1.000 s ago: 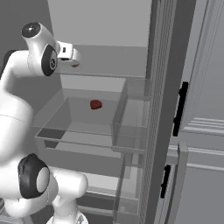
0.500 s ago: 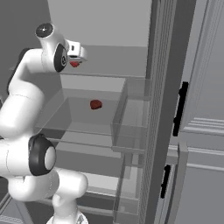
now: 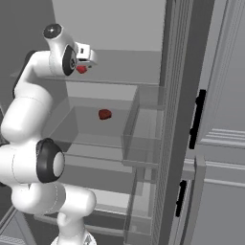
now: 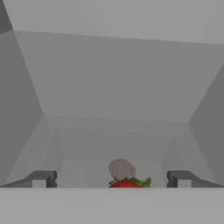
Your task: Take the strawberry from the fridge and place it on top of the pancake, located on the dining counter.
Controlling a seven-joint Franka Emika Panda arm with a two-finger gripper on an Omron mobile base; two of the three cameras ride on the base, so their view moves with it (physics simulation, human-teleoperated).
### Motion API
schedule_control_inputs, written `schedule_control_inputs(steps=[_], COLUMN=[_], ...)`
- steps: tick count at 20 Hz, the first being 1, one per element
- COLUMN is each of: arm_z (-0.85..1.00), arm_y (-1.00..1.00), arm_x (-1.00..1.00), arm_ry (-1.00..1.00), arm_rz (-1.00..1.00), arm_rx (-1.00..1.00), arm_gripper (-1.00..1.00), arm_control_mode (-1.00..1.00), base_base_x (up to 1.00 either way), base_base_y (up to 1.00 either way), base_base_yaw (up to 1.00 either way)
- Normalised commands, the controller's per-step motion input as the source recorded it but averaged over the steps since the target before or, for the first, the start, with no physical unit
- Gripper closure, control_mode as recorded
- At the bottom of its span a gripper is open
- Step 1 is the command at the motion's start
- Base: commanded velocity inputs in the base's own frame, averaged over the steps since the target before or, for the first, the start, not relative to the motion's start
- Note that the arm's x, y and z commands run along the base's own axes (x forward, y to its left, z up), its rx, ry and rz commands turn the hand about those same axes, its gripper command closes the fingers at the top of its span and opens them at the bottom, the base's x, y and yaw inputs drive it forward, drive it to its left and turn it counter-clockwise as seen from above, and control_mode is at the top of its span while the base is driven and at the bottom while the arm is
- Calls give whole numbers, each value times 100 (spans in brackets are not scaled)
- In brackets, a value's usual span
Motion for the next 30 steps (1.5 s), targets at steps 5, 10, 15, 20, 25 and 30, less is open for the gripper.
schedule_control_inputs(steps=[5, 10, 15, 20, 25, 30], arm_z=[-4, -6, -6, -10, -16, -11], arm_y=[-2, -6, -1, 0, -3, -11], arm_x=[-19, 0, 1, 0, 4, 11], arm_ry=[0, 0, 0, 0, 1, 0], arm_rz=[0, 0, 0, 0, 0, 0], arm_rx=[0, 0, 0, 0, 0, 0], arm_gripper=[-100, -100, -100, -100, 100, 100], arm_control_mode=[-100, -100, -100, -100, -100, -100], base_base_x=[0, 0, 0, 0, 0, 0], base_base_y=[0, 0, 0, 0, 0, 0], base_base_yaw=[0, 0, 0, 0, 0, 0])
